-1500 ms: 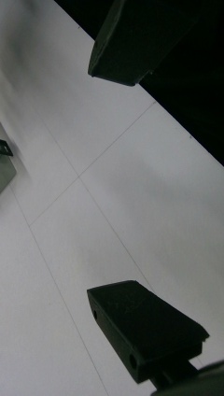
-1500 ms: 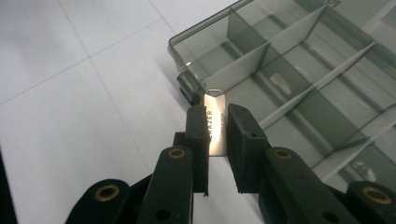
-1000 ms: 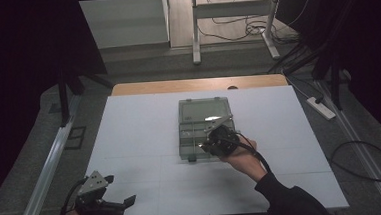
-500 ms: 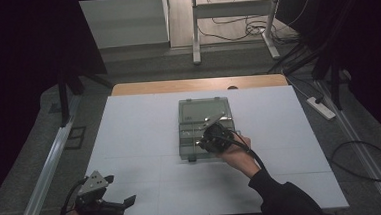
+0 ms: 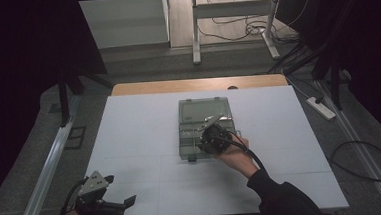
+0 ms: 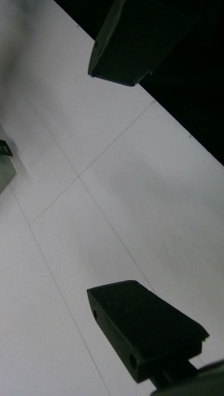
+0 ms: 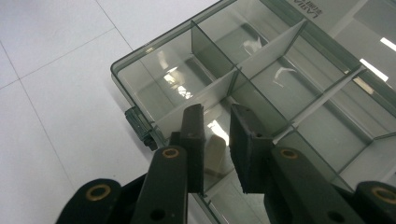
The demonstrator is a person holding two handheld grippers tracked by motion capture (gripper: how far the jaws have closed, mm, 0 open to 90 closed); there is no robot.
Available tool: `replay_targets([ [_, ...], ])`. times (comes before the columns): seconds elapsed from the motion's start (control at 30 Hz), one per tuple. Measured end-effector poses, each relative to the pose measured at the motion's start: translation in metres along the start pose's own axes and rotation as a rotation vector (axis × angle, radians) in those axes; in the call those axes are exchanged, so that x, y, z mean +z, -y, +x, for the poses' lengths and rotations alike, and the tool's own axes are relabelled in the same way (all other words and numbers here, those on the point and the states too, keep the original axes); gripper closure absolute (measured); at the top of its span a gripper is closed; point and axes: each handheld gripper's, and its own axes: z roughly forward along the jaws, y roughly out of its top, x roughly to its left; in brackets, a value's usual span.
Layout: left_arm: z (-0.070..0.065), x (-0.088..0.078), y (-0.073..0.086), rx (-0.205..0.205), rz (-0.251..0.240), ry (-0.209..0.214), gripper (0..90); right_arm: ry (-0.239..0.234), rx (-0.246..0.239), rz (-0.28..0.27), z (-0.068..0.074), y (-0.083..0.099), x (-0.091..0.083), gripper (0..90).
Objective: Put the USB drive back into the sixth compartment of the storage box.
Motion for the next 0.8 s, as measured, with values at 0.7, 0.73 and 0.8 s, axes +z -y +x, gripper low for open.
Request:
replay_targets([
  [0.7,-0.0006,-0.0004,0.0003,0.001,-0.007,0.002,0.1,0.016,0.027,-0.001,0.0052,0.0009,-0.0067,43.3],
  [0.73,-0.0006,-0.0004,0.0003,0.001,-0.007,0.002,0.1,0.016,0.027,-0.001,0.0052,0.0009,-0.0067,43.3],
  [0.8,-0.0005,-0.0004,0.0004,0.001,-0.007,0.002,0.1,0.013,0.031,0.002,0.0048,0.0013,-0.0082,40.6],
])
